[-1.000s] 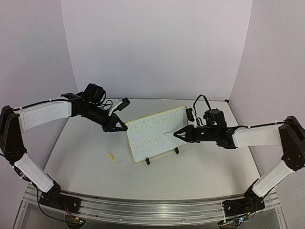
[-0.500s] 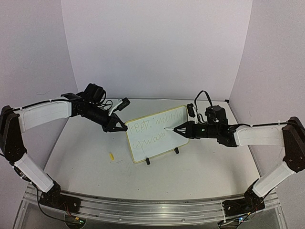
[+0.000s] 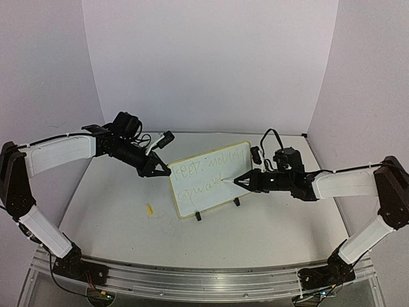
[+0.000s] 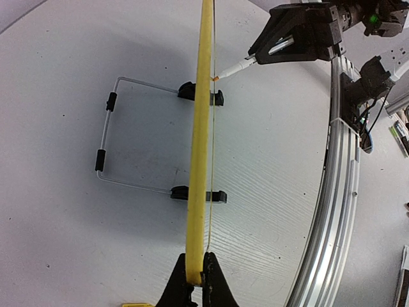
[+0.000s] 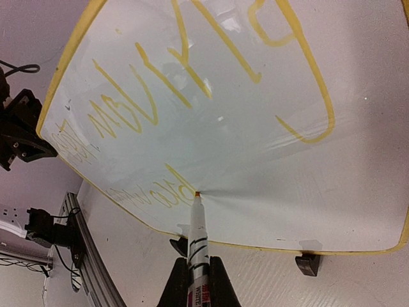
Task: Write a sentence on the whiteboard
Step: Write on the whiteboard with the whiteboard marker without the cap, then place the whiteboard at the center of the board.
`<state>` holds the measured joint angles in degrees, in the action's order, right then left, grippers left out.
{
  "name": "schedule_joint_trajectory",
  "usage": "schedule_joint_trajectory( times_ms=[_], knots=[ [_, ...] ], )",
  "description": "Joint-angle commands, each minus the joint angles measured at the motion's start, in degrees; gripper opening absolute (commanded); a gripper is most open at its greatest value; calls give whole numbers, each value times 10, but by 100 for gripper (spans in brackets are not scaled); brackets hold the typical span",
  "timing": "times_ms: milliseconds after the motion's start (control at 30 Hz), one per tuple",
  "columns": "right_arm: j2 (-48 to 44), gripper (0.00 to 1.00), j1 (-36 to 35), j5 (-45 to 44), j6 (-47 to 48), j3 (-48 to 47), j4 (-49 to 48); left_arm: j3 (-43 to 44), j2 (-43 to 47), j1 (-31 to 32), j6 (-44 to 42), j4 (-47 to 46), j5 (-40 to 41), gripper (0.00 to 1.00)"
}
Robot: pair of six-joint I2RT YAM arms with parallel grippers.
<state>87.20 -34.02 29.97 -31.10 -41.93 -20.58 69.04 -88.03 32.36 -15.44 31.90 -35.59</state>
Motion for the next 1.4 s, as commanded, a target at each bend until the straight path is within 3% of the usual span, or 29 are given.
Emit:
schedule_joint_trajectory(
  times_ms=[0,433,800,1367],
  knots=[
    [13,0,4,-13,-4,5,-25,1,-10,10,-29,35,46,0],
    [4,0,4,-42,-8,14,-15,2,-9,10,-29,35,46,0],
    [-56,0,4,-64,1,30,10,1,-8,10,-29,35,45,0],
    [-43,0,3,-83,7,19,16,2,-8,11,-29,35,44,0]
  ],
)
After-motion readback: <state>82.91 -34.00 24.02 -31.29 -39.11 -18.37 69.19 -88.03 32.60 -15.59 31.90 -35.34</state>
